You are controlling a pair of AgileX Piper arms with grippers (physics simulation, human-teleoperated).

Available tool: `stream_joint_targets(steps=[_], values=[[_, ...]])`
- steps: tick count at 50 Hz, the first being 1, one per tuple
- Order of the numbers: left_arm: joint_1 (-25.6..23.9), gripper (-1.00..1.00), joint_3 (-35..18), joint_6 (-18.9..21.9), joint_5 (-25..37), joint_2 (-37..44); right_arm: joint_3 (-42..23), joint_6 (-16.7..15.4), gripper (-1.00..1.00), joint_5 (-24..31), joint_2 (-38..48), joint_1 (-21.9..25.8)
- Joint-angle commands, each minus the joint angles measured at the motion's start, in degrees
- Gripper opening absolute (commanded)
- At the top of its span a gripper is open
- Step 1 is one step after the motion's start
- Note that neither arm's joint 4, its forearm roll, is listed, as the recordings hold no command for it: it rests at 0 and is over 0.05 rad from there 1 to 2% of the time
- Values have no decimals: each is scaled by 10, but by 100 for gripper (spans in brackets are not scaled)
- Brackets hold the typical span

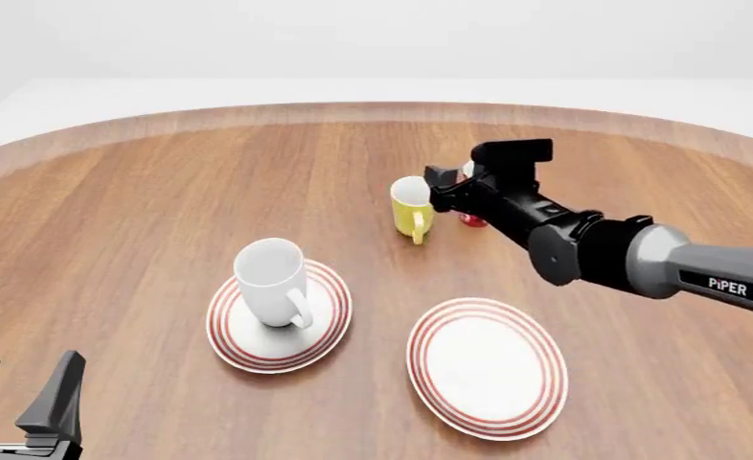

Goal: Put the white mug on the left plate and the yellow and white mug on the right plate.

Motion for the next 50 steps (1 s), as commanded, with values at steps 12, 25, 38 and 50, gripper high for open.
stream_joint_targets(steps=[12, 25, 38, 50], values=[[0, 100, 0, 0, 0, 0, -40, 20, 100, 30, 43, -5], [0, 100, 0, 0, 0, 0, -59, 31, 100, 42, 59, -8], [0, 100, 0, 0, 0, 0, -82, 38, 100, 57, 82, -10], [0, 100, 0, 0, 0, 0, -107, 43, 100, 69, 109, -8]])
